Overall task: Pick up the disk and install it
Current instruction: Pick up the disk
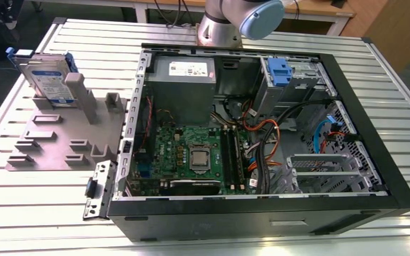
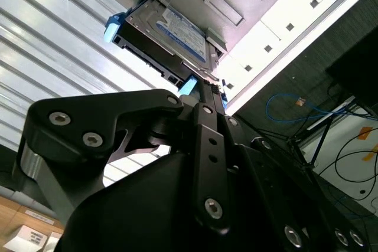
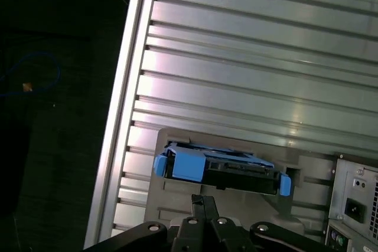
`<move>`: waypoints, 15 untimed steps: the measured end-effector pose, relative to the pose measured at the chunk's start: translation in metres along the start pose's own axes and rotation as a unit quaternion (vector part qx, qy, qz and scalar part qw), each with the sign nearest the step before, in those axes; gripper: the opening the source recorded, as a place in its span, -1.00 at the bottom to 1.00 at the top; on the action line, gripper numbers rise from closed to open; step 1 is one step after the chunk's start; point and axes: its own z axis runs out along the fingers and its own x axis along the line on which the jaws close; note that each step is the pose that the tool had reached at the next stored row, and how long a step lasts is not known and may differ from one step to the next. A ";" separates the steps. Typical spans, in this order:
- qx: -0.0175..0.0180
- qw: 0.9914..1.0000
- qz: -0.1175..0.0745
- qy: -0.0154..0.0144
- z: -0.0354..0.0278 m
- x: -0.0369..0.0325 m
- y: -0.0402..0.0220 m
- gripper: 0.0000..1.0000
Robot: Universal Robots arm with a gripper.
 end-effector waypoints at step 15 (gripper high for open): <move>-0.001 1.000 -0.024 0.001 -0.0001 0.0000 0.0000 -0.79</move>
